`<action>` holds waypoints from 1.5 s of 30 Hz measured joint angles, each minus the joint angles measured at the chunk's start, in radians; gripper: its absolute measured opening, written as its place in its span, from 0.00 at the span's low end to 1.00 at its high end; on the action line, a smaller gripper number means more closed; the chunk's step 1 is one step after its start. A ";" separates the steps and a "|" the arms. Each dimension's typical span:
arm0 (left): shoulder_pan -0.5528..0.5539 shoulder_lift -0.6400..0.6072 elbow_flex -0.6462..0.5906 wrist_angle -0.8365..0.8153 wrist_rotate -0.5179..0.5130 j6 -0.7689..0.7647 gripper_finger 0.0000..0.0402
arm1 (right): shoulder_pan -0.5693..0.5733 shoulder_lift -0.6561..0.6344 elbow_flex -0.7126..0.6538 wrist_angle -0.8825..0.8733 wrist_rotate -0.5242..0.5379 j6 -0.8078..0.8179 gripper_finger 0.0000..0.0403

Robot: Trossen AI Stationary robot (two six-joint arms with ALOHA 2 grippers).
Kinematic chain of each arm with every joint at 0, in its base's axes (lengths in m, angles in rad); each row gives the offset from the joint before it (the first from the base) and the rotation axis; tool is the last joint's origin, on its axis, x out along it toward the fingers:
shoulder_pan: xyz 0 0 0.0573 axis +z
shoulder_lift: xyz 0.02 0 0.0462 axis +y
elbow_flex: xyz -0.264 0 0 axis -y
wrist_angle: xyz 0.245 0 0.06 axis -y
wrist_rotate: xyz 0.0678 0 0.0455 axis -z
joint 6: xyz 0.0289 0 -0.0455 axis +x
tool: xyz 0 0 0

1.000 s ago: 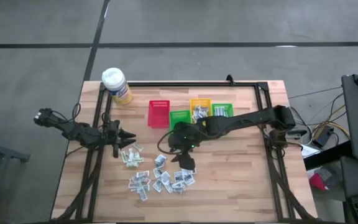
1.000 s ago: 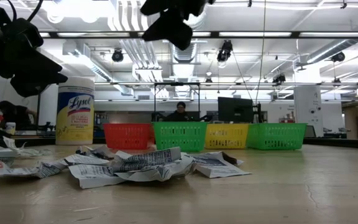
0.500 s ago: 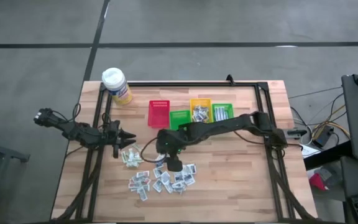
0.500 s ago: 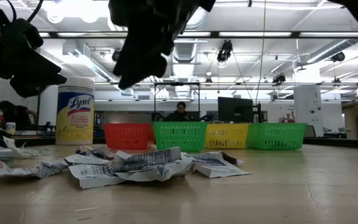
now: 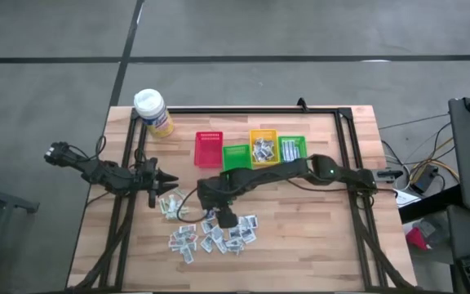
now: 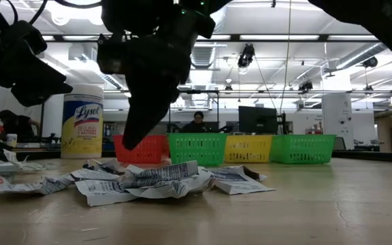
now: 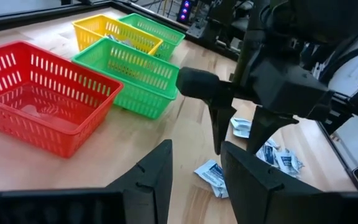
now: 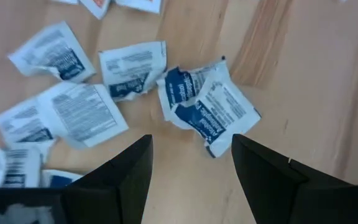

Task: Pick & Place First Aid Supplies
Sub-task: Put the alcohol pad into the yellow basket

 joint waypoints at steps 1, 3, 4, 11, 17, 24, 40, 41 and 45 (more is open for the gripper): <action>0.000 0.000 0.000 0.000 0.000 0.007 0.33 | 0.000 0.002 0.000 0.001 0.013 -0.007 0.53; 0.000 0.000 0.000 0.000 0.001 0.024 0.33 | 0.001 0.005 0.000 0.004 0.035 -0.024 0.53; 0.000 0.000 0.000 0.000 0.001 0.032 0.33 | 0.001 0.007 0.000 0.003 0.042 -0.032 0.53; 0.000 0.000 0.000 0.000 0.012 0.083 0.33 | 0.004 0.037 -0.001 0.007 0.065 -0.078 0.53; 0.000 0.000 0.000 0.000 0.026 0.087 0.33 | 0.005 0.046 -0.004 0.009 0.162 -0.105 0.53; 0.000 0.000 0.000 0.000 0.026 0.087 0.33 | 0.012 0.046 -0.004 0.015 0.195 -0.139 0.53; 0.000 0.000 0.000 0.000 0.026 0.087 0.33 | 0.053 0.046 -0.014 0.086 0.198 -0.192 0.53; 0.000 0.000 0.000 0.000 0.026 0.087 0.33 | 0.053 0.046 -0.018 0.094 0.198 -0.200 0.53; 0.000 0.000 0.000 0.000 0.026 0.086 0.33 | 0.053 0.046 -0.037 0.098 0.198 -0.216 0.53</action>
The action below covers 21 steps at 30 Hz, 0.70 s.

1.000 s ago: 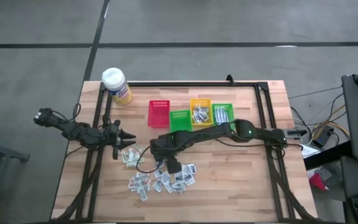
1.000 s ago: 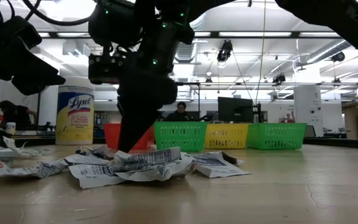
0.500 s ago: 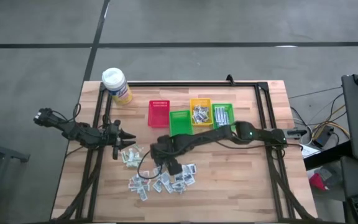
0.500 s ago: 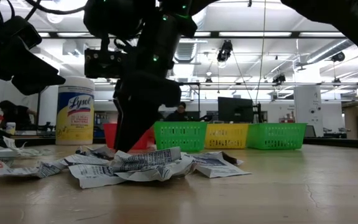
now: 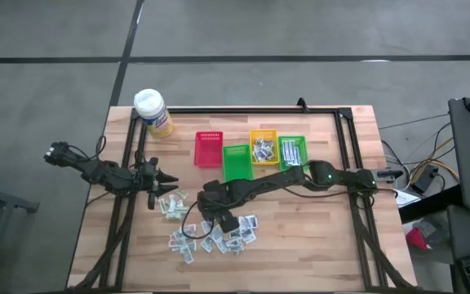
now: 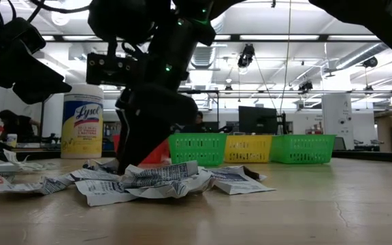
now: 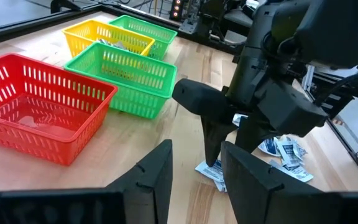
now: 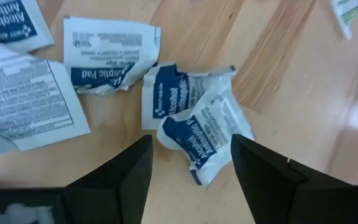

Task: Pick & Place First Aid Supplies
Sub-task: Put the alcohol pad into the yellow basket

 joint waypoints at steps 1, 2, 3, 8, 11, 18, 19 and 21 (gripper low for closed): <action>0.000 0.000 0.000 0.000 0.000 0.000 0.33 | 0.000 0.000 -0.007 0.003 -0.001 0.000 0.53; 0.000 0.000 0.000 0.000 0.000 0.000 0.33 | 0.000 -0.001 -0.013 0.007 -0.001 0.000 0.53; 0.000 0.000 0.000 0.000 0.000 0.000 0.33 | 0.000 -0.002 -0.018 0.009 -0.001 0.000 0.53; 0.000 0.000 0.000 0.000 0.000 -0.001 0.33 | 0.000 -0.003 -0.032 0.021 -0.001 0.001 0.52; 0.000 0.000 0.000 0.000 0.000 -0.001 0.33 | 0.000 -0.003 -0.032 0.023 -0.003 0.001 0.48; 0.000 0.000 0.000 0.000 0.000 -0.003 0.33 | 0.000 -0.003 -0.035 0.022 -0.008 0.000 0.32; 0.000 0.000 0.000 0.000 0.000 -0.003 0.33 | 0.000 -0.003 -0.035 0.021 -0.008 -0.001 0.30; 0.000 0.000 0.000 0.000 0.000 -0.003 0.33 | -0.001 -0.003 -0.035 0.020 -0.011 -0.003 0.26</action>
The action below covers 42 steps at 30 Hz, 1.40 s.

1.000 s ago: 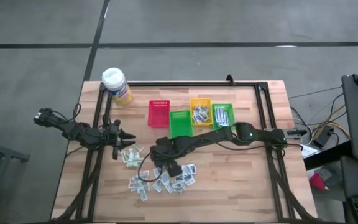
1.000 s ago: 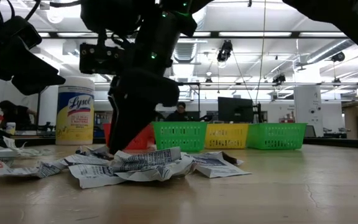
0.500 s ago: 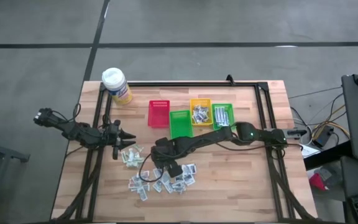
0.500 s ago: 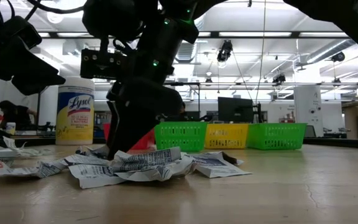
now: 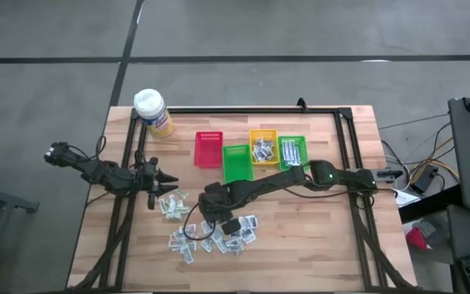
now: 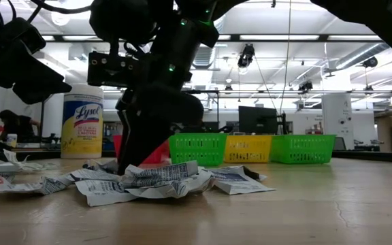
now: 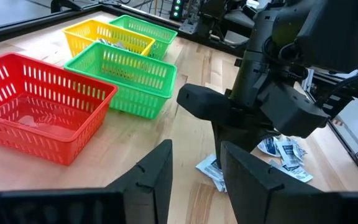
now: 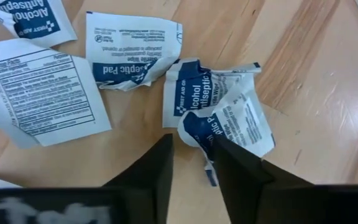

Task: Pick & Place First Aid Supplies
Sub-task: Put the alcohol pad into the yellow basket

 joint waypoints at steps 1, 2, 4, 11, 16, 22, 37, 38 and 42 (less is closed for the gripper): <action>0.000 0.000 0.000 0.000 0.000 0.000 0.33 | 0.000 0.000 0.000 0.000 0.000 -0.001 0.24; 0.000 0.000 0.000 0.000 0.000 0.000 0.33 | -0.001 0.000 0.000 -0.001 0.000 -0.001 0.22; 0.000 0.000 0.000 0.000 0.000 0.000 0.33 | -0.001 0.000 0.000 -0.001 -0.001 0.000 0.19; 0.000 0.000 0.000 0.000 0.000 -0.003 0.33 | -0.005 0.000 -0.001 -0.005 0.002 0.003 0.09; 0.000 0.000 0.000 0.000 0.000 -0.003 0.33 | -0.006 0.000 0.001 -0.029 0.013 0.004 0.03; 0.000 0.000 -0.001 0.000 0.000 -0.003 0.33 | -0.008 -0.004 0.015 -0.086 0.020 0.046 0.02; 0.000 0.000 -0.001 0.000 0.000 0.000 0.33 | -0.009 -0.007 0.296 -0.495 -0.072 0.091 0.02; 0.000 0.000 -0.001 0.000 0.000 0.000 0.33 | -0.010 -0.012 0.308 -0.507 -0.102 0.103 0.02; 0.000 0.000 -0.001 0.000 0.000 0.000 0.33 | -0.014 -0.071 0.290 -0.509 -0.225 0.171 0.02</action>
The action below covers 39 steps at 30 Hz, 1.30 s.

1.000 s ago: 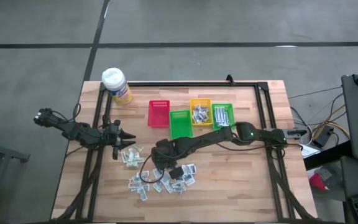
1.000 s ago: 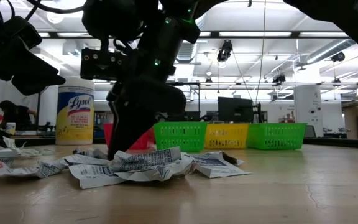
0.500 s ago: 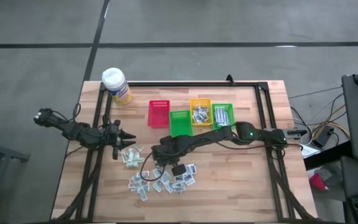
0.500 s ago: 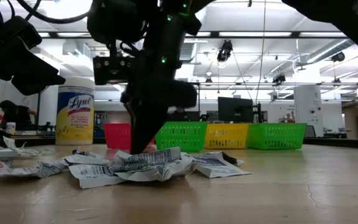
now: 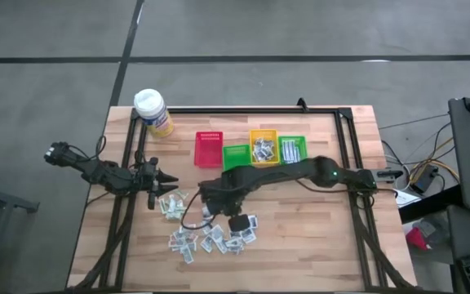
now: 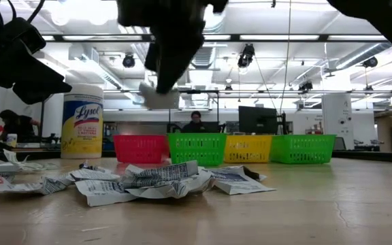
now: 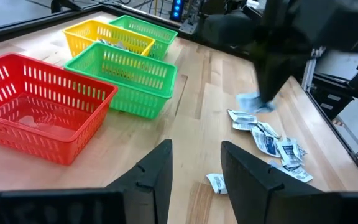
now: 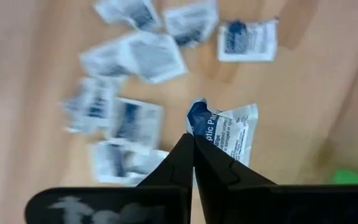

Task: Pick & Place First Aid Supplies
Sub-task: Put the alcohol pad into the yellow basket

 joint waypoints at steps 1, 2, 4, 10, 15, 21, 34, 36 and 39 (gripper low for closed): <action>0.000 0.000 0.000 0.000 0.000 0.000 0.33 | 0.000 -0.011 0.000 -0.010 -0.014 0.020 0.02; 0.000 0.000 0.000 0.000 0.000 0.000 0.33 | 0.000 -0.020 0.000 -0.017 -0.022 0.037 0.02; 0.000 0.000 0.000 0.000 0.000 0.000 0.33 | 0.000 -0.042 0.000 -0.025 -0.027 0.063 0.02; 0.000 0.002 0.000 0.000 0.000 -0.002 0.33 | -0.004 -0.103 0.007 -0.036 -0.027 0.153 0.02; 0.000 0.002 0.000 0.000 0.000 -0.002 0.33 | -0.005 -0.152 0.008 -0.059 0.067 0.217 0.02; 0.000 0.002 0.000 0.000 0.000 -0.003 0.33 | -0.006 -0.196 0.008 -0.101 0.197 0.281 0.02; 0.000 0.002 0.000 0.000 0.000 -0.003 0.33 | -0.034 -0.217 0.009 -0.279 0.378 0.342 0.02; 0.000 0.002 0.000 0.000 0.000 -0.003 0.33 | -0.046 -0.217 0.009 -0.294 0.397 0.338 0.02; 0.000 0.002 0.000 0.000 0.000 -0.003 0.33 | -0.067 -0.217 0.009 -0.299 0.406 0.311 0.02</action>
